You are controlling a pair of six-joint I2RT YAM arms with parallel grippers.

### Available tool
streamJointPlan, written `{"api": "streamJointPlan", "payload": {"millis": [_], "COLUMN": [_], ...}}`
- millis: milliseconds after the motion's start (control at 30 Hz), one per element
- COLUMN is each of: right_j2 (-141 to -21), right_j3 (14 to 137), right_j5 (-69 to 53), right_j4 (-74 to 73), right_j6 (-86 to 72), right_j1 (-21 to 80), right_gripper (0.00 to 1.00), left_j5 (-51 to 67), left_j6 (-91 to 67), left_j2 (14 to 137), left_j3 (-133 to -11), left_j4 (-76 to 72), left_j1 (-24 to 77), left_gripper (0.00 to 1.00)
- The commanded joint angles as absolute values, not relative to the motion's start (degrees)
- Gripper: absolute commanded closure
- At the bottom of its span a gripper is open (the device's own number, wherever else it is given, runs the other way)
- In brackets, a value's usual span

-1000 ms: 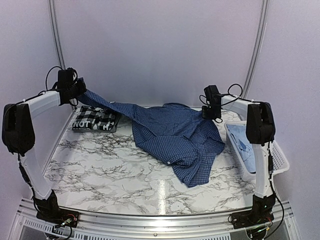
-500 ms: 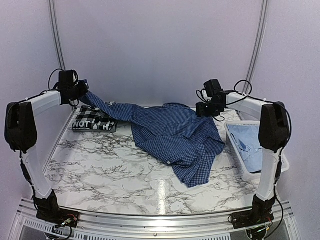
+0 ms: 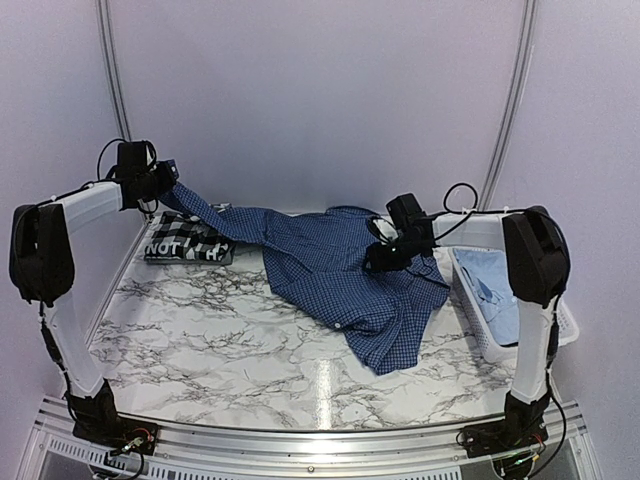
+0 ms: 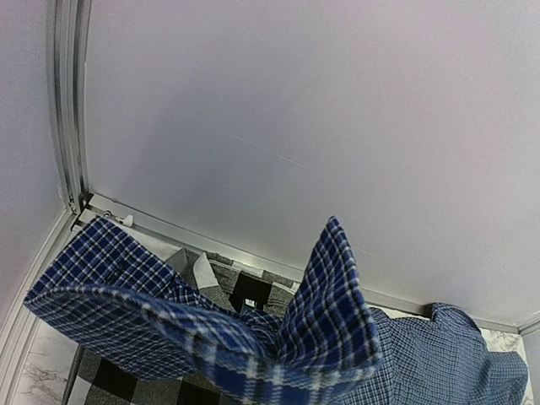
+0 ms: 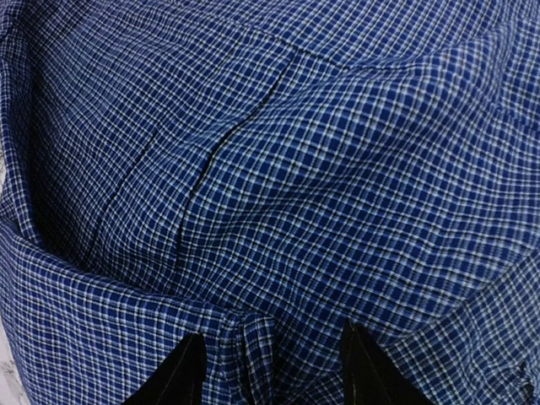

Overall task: Fold and stack the long sleeve shirts
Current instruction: Flatten out the crumpled shirt at the center of the board.

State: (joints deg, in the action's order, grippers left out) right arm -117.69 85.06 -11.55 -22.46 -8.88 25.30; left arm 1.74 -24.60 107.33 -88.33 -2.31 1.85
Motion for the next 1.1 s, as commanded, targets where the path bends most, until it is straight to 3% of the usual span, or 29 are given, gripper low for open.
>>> {"api": "streamJointPlan", "payload": {"millis": [0,233,333,467,500,800,1067], "right_j2": [-119.66,-119.52,-118.38,-115.61,-114.54,-103.82,-107.76], "right_j3": [86.03,85.34,84.77,83.62,83.32,84.73,89.86], "right_j5": [-13.43,-13.97,-14.63,-15.95,-15.8,-20.22,-25.36], "right_j4": [-20.35,-20.44,-20.57,-21.21,-21.65,-25.38,-23.56], "right_j6": [-8.31,-8.76,-9.12,-10.02,-10.02,-10.22,-11.5], "right_j1": [26.4,27.0,27.41,28.18,28.75,42.22,58.35], "right_gripper": [0.5,0.57,0.7,0.98,1.0,1.0,1.0], "left_j5": [2.46,2.36,2.39,2.37,2.25,2.58,3.65], "left_j6": [-24.6,-24.57,-24.69,-24.78,-24.76,-24.45,-24.58], "left_j2": [107.32,107.57,107.83,108.02,108.07,109.1,110.84], "left_j3": [-88.67,-89.18,-89.46,-89.94,-90.06,-92.79,-95.94], "left_j4": [-3.13,-2.81,-2.73,-2.76,-2.69,-2.02,-1.39], "left_j1": [1.95,1.93,1.93,1.93,1.93,1.98,2.02], "left_gripper": [1.0,1.0,1.0,1.0,1.0,1.0,1.0]}}
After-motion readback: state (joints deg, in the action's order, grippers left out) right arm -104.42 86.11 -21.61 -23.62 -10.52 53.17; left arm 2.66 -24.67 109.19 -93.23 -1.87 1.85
